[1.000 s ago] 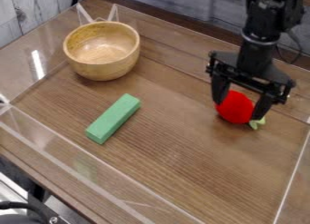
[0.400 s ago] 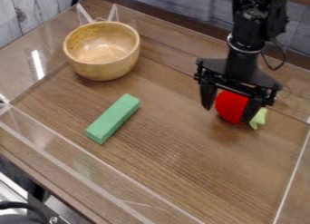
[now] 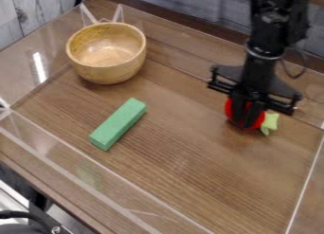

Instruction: Move the red fruit to the right

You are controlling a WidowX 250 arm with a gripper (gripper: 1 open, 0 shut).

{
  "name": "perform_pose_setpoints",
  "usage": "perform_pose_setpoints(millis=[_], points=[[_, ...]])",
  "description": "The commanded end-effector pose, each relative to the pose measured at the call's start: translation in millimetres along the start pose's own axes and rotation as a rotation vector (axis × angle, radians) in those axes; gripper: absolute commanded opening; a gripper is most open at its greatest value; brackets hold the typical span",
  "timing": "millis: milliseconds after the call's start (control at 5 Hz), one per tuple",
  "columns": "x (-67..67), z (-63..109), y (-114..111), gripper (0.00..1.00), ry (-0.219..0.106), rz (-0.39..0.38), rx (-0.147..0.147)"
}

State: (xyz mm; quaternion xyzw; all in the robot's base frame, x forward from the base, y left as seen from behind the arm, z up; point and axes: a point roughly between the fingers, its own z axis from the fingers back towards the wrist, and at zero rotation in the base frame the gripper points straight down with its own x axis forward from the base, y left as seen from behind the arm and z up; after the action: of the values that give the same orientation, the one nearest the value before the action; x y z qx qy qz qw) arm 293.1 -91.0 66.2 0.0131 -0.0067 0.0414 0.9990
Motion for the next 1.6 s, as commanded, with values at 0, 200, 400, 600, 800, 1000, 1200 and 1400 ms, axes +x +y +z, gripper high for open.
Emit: perform_pose_setpoints(millis=[0, 200, 400, 600, 800, 1000, 1200, 1400], points=[[9.2, 24.9, -19, 0.00, -0.057, 0.026, -0.033], [-7.9, 10.0, -28, 0.00, -0.039, 0.054, -0.035], [-24.8, -9.5, -36, 0.00, -0.017, 0.085, -0.031], [-29.4, -23.6, -44, 0.00, 0.000, 0.007, -0.024], [-31.7, -29.0, -45, 0.00, 0.010, -0.056, -0.023], [-26.7, -34.6, -35, 0.00, 0.019, -0.085, -0.025], [-21.3, -36.3, -25, 0.00, 0.027, -0.110, -0.029], [-24.4, -36.4, -34, 1.00, 0.038, -0.078, -0.042]])
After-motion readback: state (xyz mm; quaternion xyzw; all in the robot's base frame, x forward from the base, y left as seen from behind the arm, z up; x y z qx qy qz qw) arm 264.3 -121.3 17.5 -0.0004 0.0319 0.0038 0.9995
